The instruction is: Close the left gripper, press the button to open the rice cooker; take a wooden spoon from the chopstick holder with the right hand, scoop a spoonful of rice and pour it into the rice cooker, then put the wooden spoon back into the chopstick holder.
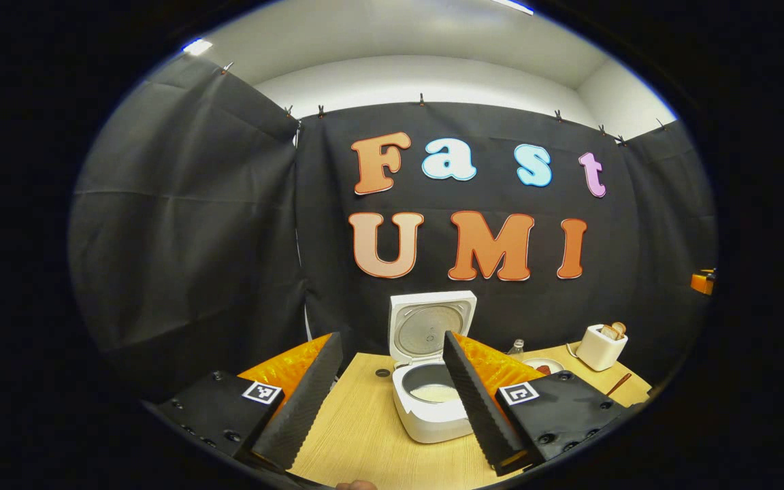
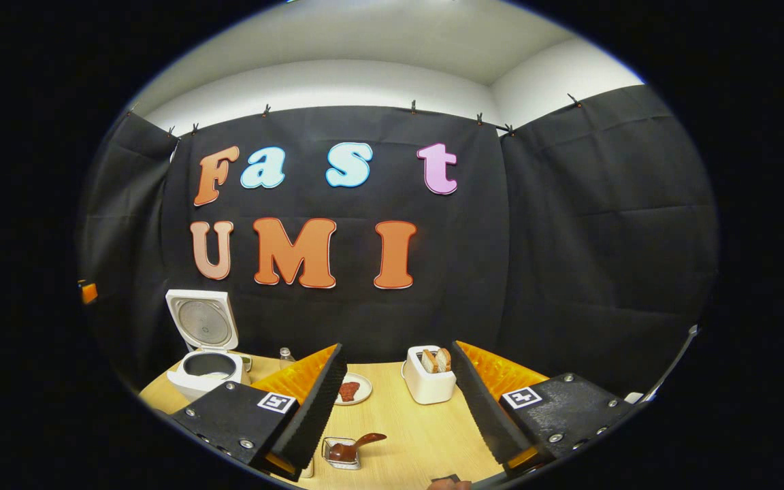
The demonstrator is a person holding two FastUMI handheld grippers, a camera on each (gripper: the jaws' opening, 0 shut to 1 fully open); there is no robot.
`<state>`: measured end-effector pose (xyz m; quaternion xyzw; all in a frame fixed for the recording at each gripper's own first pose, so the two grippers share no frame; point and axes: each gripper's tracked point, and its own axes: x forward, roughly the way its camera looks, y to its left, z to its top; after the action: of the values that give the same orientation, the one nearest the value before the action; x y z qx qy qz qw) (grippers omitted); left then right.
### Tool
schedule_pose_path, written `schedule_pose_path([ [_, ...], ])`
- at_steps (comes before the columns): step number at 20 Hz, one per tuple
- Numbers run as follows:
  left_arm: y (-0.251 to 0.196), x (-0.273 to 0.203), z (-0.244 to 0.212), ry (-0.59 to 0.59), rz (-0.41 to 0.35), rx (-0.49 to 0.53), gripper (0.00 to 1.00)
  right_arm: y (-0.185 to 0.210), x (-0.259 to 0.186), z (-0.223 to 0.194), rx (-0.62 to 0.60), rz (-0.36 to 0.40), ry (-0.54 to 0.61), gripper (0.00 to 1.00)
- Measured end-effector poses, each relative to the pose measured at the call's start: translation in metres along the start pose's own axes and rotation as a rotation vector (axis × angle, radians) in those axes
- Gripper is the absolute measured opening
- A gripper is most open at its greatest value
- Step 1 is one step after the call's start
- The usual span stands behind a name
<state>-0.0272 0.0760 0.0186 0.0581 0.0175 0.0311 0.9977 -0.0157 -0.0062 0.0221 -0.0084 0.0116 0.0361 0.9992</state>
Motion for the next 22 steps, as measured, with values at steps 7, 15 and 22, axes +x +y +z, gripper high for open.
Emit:
schedule_pose_path([
  [7,0.004,0.005,-0.001,0.002,0.001,0.0,1.0,-0.002,0.0,-0.003,-0.013,-0.011,0.003,0.95],
  [15,0.0,0.009,-0.001,0.002,-0.006,0.002,1.0,0.0,0.002,-0.005,-0.012,-0.012,0.006,0.95],
  [22,-0.003,0.014,-0.001,-0.001,-0.014,-0.002,1.0,0.0,0.004,-0.011,-0.004,-0.015,0.016,0.95],
])
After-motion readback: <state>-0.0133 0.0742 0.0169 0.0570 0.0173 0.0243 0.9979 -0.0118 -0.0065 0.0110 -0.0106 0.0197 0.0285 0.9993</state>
